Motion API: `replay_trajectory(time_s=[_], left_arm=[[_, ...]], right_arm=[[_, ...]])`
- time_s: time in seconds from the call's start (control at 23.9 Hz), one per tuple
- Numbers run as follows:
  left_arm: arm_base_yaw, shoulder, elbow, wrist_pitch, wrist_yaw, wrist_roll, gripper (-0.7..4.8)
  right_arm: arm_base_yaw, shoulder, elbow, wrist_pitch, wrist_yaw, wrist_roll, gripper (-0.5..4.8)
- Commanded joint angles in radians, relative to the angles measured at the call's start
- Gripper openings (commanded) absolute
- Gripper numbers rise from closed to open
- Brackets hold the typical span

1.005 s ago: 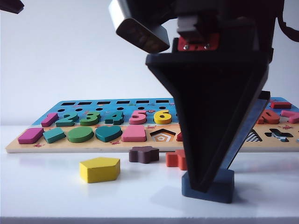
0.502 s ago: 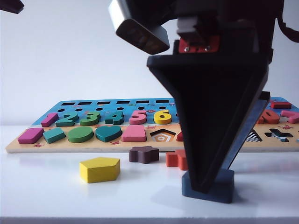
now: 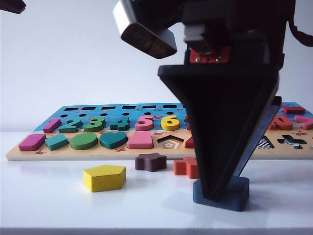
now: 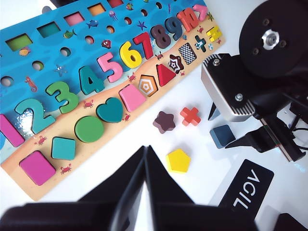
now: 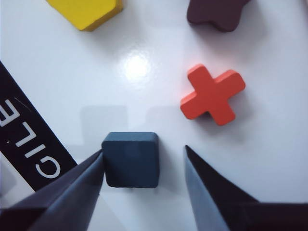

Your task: Insert the cube into the slot.

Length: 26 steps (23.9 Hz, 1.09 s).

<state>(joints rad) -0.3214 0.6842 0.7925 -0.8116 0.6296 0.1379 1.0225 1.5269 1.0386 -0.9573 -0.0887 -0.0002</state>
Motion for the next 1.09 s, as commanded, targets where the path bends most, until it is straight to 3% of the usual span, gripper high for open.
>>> replay_trajectory(time_s=[0.04, 0.33, 0.75, 1.09], left_arm=[[0.0, -0.002, 0.005, 0.014, 0.006, 0.001, 0.1], [0.0, -0.002, 0.005, 0.014, 0.006, 0.001, 0.1], [0.0, -0.002, 0.005, 0.014, 0.006, 0.001, 0.1], [0.0, -0.002, 0.005, 0.014, 0.006, 0.001, 0.09]], right_arm=[[0.002, 0.002, 0.001, -0.004, -0.003, 0.0, 2.56], [0.002, 0.001, 0.001, -0.02, -0.003, 0.0, 2.07], [0.0, -0.019, 0.029, -0.051, 0.015, 0.008, 1.86], [-0.012, -0.103, 0.118, -0.053, 0.121, 0.118, 1.74]])
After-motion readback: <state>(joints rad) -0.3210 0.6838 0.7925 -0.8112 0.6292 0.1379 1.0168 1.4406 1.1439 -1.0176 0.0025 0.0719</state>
